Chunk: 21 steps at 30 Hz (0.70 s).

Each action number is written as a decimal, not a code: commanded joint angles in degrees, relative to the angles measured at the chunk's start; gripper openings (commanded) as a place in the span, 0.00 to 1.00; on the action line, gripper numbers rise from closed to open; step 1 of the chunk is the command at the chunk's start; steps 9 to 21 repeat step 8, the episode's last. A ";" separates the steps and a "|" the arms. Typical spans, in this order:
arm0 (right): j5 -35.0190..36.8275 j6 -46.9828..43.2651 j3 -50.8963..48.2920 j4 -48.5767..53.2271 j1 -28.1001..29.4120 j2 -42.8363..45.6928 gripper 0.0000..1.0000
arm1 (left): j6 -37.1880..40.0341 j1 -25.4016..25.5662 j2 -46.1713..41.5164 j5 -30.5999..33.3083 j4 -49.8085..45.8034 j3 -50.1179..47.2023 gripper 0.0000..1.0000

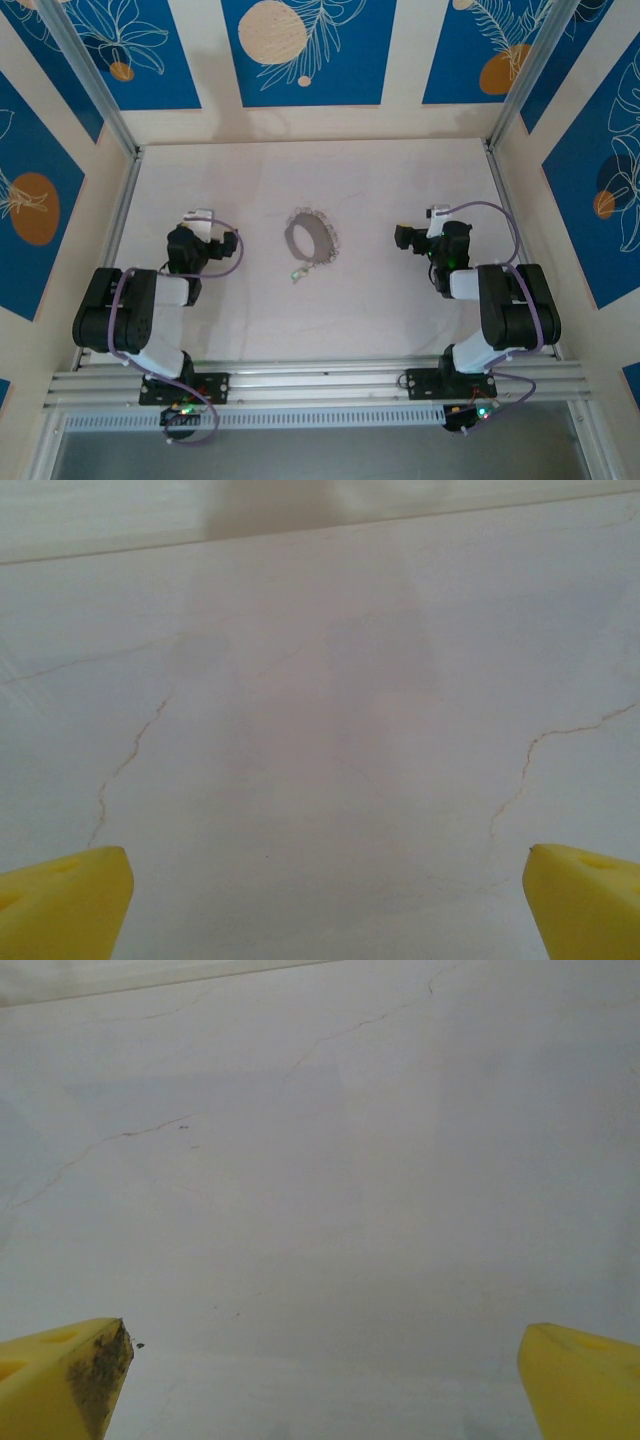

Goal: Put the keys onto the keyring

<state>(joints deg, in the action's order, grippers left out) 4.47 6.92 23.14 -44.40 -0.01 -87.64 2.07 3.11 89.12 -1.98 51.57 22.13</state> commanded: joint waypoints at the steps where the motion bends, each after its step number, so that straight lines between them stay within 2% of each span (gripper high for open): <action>1: -0.55 -1.38 1.28 -0.93 -0.13 0.05 0.99 | 0.68 -0.79 0.49 -1.27 -0.44 0.54 1.00; 21: -0.91 -1.45 0.79 -1.54 -0.17 0.40 0.99 | 0.71 -0.75 0.11 -0.60 0.30 0.02 1.00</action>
